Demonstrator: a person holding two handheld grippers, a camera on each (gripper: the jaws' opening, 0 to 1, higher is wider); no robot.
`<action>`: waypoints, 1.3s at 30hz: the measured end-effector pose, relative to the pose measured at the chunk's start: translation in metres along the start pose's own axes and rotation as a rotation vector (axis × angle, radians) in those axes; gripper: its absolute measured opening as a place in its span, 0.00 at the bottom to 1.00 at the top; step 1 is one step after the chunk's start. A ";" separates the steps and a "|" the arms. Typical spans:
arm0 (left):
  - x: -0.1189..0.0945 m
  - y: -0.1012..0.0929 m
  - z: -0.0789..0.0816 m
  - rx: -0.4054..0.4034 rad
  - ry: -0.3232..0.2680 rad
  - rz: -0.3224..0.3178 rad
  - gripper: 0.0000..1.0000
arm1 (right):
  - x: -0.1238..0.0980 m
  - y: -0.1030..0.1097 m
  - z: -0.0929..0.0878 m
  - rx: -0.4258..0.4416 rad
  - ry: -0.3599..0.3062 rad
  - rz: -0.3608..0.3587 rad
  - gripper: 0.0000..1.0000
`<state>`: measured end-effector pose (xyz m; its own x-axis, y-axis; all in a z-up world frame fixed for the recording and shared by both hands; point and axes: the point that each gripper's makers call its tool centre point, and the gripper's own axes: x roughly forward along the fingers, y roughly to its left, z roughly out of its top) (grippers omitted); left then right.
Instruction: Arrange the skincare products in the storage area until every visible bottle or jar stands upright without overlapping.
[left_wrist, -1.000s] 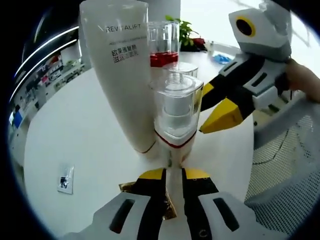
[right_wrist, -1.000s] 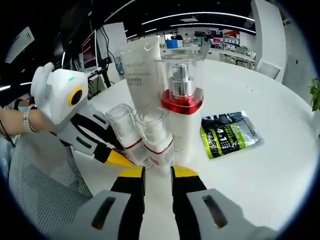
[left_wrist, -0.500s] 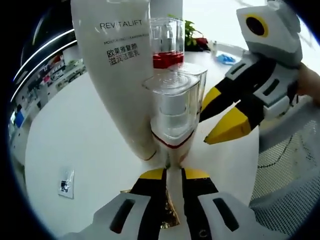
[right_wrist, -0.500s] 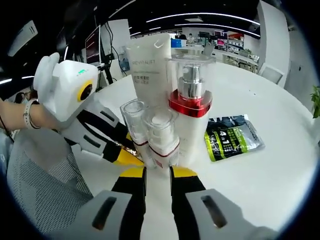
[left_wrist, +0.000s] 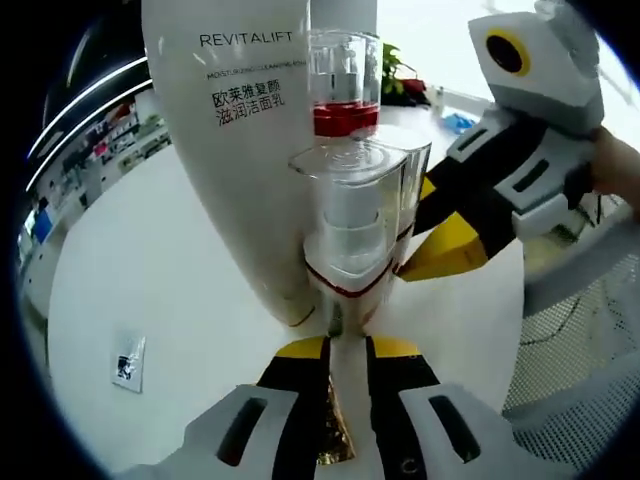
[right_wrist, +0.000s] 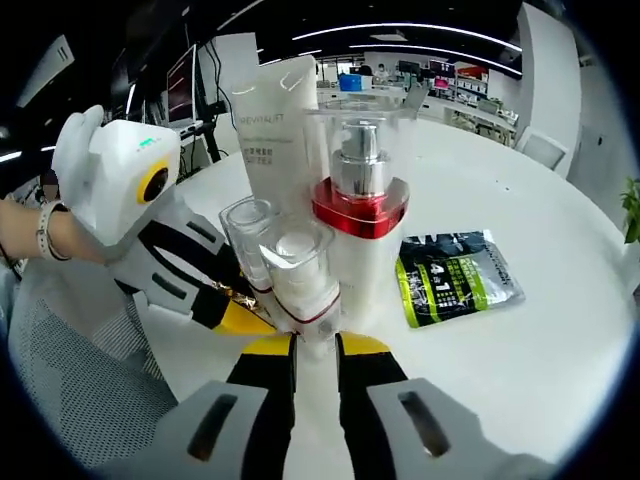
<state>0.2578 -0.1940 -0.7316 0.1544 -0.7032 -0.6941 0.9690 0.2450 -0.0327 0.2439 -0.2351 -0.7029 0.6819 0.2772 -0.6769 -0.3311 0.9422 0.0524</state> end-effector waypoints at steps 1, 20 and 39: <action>0.000 0.000 0.000 -0.003 0.000 0.001 0.11 | 0.000 0.001 0.000 -0.013 0.003 -0.002 0.15; 0.001 0.000 0.002 -0.084 -0.032 0.019 0.11 | 0.000 -0.005 -0.004 -0.042 0.024 -0.026 0.13; -0.002 0.003 0.007 -0.104 -0.057 0.031 0.14 | 0.002 0.000 -0.005 -0.057 0.032 -0.017 0.14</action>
<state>0.2613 -0.1967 -0.7258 0.1977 -0.7300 -0.6543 0.9388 0.3330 -0.0878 0.2422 -0.2357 -0.7076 0.6665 0.2543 -0.7008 -0.3568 0.9342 -0.0003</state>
